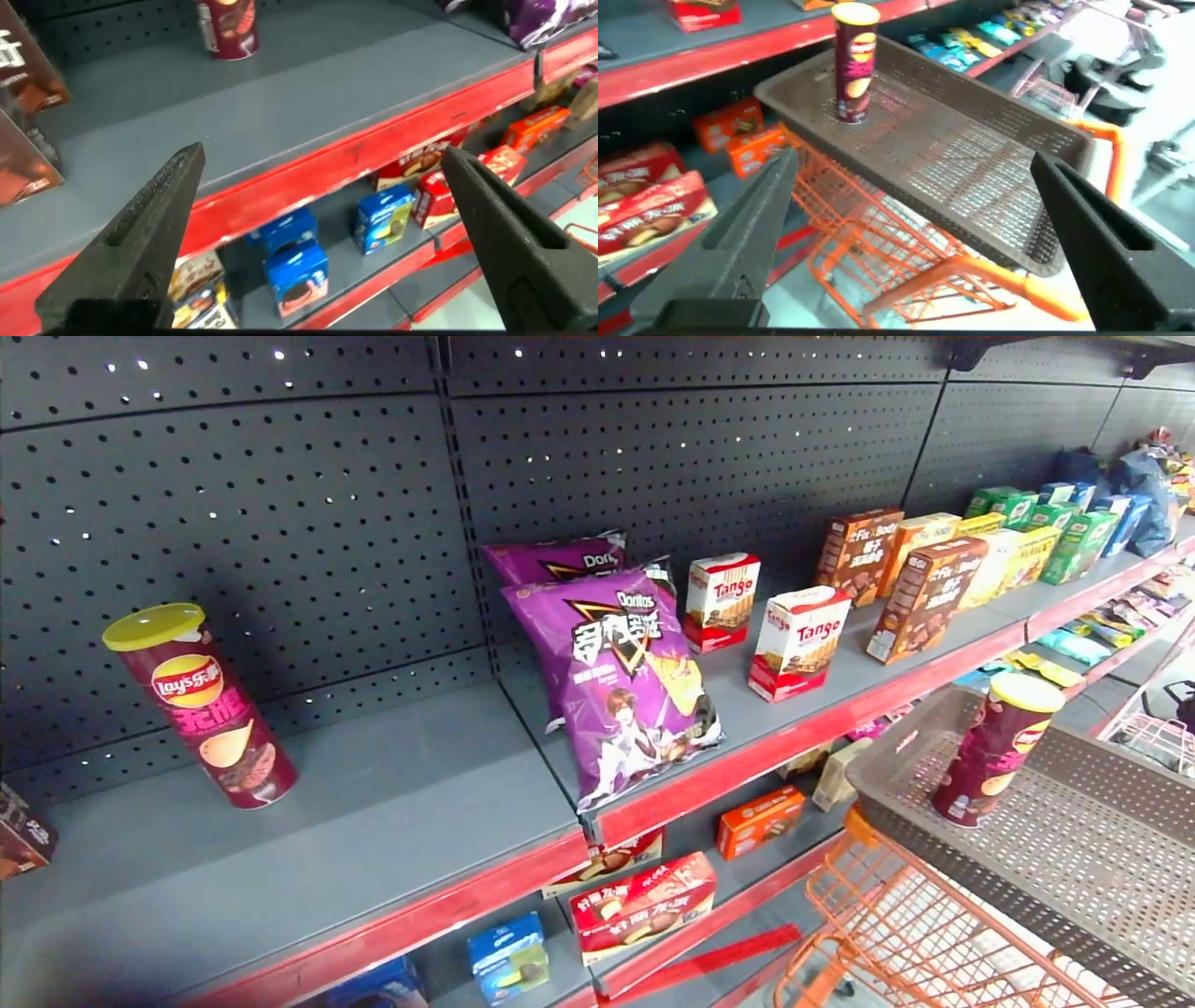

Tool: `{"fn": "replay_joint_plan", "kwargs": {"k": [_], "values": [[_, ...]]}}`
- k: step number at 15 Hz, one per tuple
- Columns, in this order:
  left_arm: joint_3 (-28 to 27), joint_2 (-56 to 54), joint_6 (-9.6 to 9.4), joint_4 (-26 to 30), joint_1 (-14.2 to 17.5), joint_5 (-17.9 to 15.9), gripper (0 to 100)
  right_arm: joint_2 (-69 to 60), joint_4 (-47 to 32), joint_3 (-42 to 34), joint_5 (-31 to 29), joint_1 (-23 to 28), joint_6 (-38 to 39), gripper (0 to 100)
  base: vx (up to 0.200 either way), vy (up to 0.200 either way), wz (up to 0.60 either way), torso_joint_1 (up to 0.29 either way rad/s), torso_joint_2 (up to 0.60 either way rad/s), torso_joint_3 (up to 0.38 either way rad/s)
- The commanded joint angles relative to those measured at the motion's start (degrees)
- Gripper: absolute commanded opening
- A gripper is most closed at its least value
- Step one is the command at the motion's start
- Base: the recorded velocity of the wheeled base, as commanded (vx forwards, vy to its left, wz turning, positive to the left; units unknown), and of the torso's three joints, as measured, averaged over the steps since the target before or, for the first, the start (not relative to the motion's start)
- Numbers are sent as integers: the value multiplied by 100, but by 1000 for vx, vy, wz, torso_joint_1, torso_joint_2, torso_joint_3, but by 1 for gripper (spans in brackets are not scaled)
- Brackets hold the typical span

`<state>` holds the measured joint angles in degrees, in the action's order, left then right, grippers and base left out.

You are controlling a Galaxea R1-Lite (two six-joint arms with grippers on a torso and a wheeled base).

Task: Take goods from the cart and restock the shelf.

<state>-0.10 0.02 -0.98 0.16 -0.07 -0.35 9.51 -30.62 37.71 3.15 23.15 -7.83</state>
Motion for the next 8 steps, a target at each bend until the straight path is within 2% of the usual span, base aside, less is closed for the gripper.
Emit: {"fn": "replay_joint_plan", "kwargs": {"k": [1,4,8], "values": [[1,-2,1,2,-10,0,100,16,12,-18,2,-3,-8,100,0,0,-600,2,7,2],[1,-2,1,2,-1,0,100,7,21,-18,11,-91,-17,100,0,0,-600,2,1,1],[1,-2,-17,-7,-1,-9,100,-2,21,-18,2,-206,-8,100,0,0,0,0,0,0]]}}
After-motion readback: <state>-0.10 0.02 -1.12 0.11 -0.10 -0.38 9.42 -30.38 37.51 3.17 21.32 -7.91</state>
